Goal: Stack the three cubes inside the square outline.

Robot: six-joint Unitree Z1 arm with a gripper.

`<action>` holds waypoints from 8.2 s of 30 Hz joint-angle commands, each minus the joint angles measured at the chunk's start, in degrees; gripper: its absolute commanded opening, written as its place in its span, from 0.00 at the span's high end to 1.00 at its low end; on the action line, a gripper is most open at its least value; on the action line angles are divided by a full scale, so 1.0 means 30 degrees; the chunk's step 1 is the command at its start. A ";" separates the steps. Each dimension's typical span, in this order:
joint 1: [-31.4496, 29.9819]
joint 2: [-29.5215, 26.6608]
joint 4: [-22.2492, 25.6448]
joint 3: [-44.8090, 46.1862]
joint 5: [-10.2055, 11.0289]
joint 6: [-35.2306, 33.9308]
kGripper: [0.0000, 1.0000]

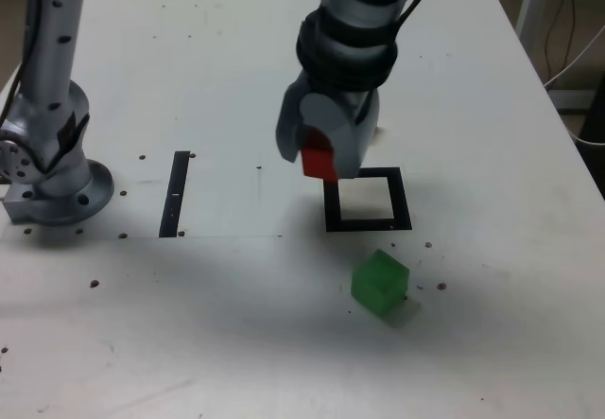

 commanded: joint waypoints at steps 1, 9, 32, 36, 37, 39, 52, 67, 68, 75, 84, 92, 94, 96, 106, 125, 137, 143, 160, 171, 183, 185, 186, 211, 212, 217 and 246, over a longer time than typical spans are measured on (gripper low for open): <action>0.0187 0.0272 0.0244 -0.0332 -0.0272 -0.0642 0.69; 0.0664 0.0968 0.0327 -0.0950 -0.0869 -0.2947 0.69; 0.0739 0.3122 0.0069 -0.2457 -0.1137 -0.3746 0.69; 0.0864 0.3497 -0.0035 -0.2561 -0.1232 -0.3746 0.69; 0.0905 0.3577 -0.0057 -0.2579 -0.1236 -0.3746 0.69; 0.0998 0.3733 -0.0108 -0.2588 -0.1226 -0.3746 0.69; 0.1390 0.4315 -0.0517 -0.2426 -0.1266 -0.3667 0.69; 0.1538 0.4392 -0.0949 -0.2188 -0.1279 -0.3377 0.11; 0.1538 0.4378 -0.0971 -0.2176 -0.1271 -0.3368 0.10; 0.1538 0.4306 -0.1039 -0.2050 -0.1271 -0.3336 0.07; 0.1538 0.3918 -0.1089 -0.1672 -0.1285 -0.3336 0.01; 0.1538 0.2796 -0.0604 -0.1373 -0.0842 -0.3336 0.01; 0.1538 0.2532 -0.0470 -0.1359 -0.0734 -0.3336 0.01; 0.1538 0.2314 -0.0345 -0.1385 -0.0627 -0.3336 0.01; 0.1558 0.1567 0.0642 -0.2053 -0.0310 -0.3291 0.01; 0.4290 0.1274 0.0770 -0.2018 0.0018 -0.1247 0.01; 0.7538 0.2024 0.0587 -0.2878 0.0649 0.1332 0.01; 0.8503 0.2734 0.0572 -0.3641 0.0798 0.2361 0.01; 0.8709 0.2923 0.0195 -0.3777 0.1053 0.5078 0.01; 0.8684 0.2853 -0.0903 -0.3339 0.0993 1.0612 0.00; 0.8683 0.2800 -0.1221 -0.2746 0.1277 1.0785 0.01; 0.8683 0.2800 -0.1280 -0.2646 0.1279 1.0779 0.01; 0.8683 0.2800 -0.1353 -0.2542 0.1285 1.0770 0.01; 0.8334 0.3569 -0.3689 -0.0436 0.0921 1.0145 0.09; 0.8334 0.3604 -0.3698 -0.0431 0.0941 1.0108 0.11; 0.8334 0.3707 -0.3719 -0.0402 0.1121 0.9825 0.24; 0.8078 0.3708 -0.3673 -0.0484 0.1682 0.9336 0.67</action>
